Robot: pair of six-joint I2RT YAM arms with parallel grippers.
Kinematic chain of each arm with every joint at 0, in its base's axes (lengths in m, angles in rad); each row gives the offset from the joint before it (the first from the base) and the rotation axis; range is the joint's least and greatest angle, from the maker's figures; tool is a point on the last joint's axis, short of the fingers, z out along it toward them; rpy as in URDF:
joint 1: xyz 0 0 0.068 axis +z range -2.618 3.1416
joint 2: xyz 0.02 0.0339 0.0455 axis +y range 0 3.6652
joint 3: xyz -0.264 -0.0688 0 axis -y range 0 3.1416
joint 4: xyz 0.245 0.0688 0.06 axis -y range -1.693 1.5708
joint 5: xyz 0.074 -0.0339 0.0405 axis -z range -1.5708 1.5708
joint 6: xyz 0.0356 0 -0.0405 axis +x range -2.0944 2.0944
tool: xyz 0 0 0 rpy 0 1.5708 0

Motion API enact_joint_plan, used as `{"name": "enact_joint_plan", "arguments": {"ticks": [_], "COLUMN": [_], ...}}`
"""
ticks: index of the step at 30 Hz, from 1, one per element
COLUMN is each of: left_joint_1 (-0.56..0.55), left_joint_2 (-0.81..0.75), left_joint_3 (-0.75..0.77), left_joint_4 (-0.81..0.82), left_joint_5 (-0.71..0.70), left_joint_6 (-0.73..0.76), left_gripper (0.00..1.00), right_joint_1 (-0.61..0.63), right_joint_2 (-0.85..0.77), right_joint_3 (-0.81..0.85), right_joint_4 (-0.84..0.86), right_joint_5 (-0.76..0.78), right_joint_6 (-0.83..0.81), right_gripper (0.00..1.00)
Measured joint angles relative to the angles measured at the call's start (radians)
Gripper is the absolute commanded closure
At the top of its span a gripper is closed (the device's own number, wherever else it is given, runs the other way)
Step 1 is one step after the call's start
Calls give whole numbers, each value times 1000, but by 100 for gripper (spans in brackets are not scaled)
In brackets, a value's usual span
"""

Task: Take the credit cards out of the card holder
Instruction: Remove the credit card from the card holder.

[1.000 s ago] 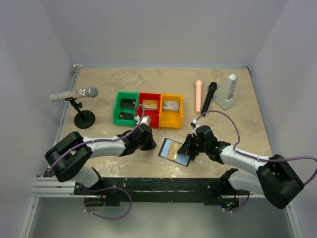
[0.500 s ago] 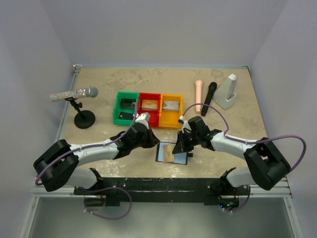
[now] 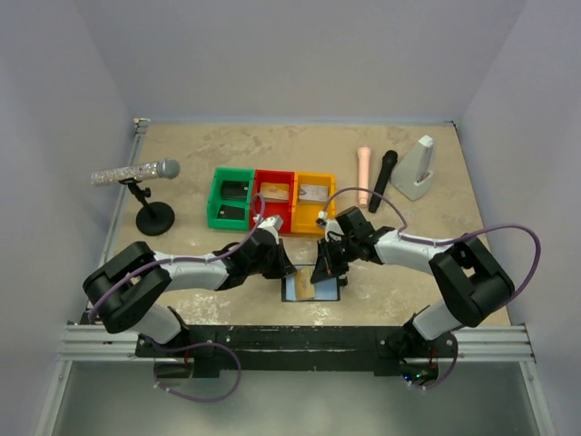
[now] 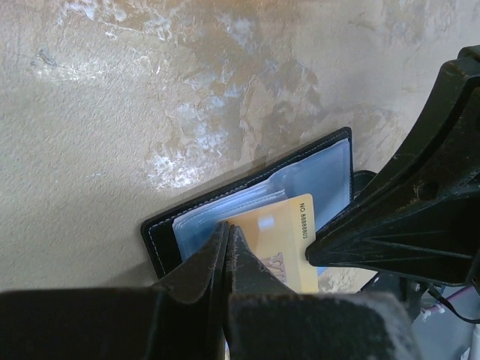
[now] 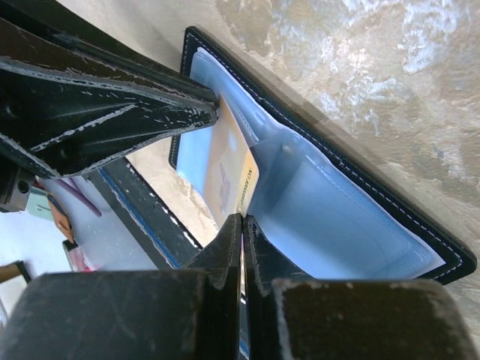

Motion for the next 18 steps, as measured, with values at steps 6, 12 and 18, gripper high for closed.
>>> {"name": "enact_joint_plan", "arguments": {"ticks": [6, 12, 18], "left_joint_1": [0, 0, 0], "left_joint_2": [15, 17, 17], "left_joint_3": [1, 1, 1], "left_joint_4": [0, -10, -13], "left_joint_5": [-4, -41, -66], "left_joint_6": [-4, -18, -38], "left_gripper": [100, 100, 100], "right_joint_1": [0, 0, 0], "right_joint_2": [19, 21, 22], "right_joint_3": [0, 0, 0], "right_joint_4": [-5, -5, -5], "right_joint_5": [-1, 0, 4], "right_joint_6": [3, 16, 31], "right_gripper": [100, 100, 100]}}
